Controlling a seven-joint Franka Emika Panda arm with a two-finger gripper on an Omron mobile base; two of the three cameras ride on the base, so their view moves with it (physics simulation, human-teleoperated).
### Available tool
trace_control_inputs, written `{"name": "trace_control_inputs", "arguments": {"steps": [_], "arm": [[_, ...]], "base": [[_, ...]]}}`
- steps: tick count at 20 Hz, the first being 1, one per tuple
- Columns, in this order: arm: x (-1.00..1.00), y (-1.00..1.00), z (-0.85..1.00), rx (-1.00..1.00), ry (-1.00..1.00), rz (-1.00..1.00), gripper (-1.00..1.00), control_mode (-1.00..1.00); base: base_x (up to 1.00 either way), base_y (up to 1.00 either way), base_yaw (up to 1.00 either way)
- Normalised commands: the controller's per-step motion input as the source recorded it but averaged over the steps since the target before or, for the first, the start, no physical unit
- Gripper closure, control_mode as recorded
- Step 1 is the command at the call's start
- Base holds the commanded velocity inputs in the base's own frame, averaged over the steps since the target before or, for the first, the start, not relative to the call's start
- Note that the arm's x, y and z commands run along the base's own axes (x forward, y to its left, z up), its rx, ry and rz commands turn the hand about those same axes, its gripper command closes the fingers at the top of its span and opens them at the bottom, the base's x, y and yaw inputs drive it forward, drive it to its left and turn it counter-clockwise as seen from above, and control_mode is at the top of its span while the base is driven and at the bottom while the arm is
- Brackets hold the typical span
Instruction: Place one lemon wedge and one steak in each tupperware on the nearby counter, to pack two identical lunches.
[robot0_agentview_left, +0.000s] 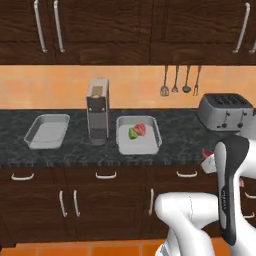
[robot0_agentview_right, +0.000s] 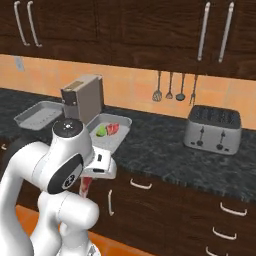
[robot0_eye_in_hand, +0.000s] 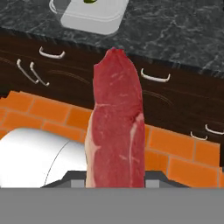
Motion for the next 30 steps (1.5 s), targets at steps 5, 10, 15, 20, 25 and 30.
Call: {"name": "trace_control_inputs", "arguments": {"steps": [5,10,15,20,25,30], "arm": [[0.00,0.00,0.00,0.00,0.00,0.00,1.00,1.00],[0.00,0.00,0.00,0.00,0.00,0.00,1.00,1.00],[0.00,0.00,0.00,0.00,0.00,0.00,1.00,1.00],[0.00,0.00,0.00,0.00,0.00,0.00,1.00,1.00],[0.00,0.00,0.00,0.00,0.00,0.00,1.00,1.00],[0.05,-0.09,-0.12,-0.01,-0.01,0.00,1.00,-1.00]], "base": [[0.72,1.00,0.03],[0.20,1.00,0.00],[0.50,1.00,-0.01],[0.75,1.00,0.00],[0.87,0.59,0.00],[0.49,-0.10,0.00]]}}
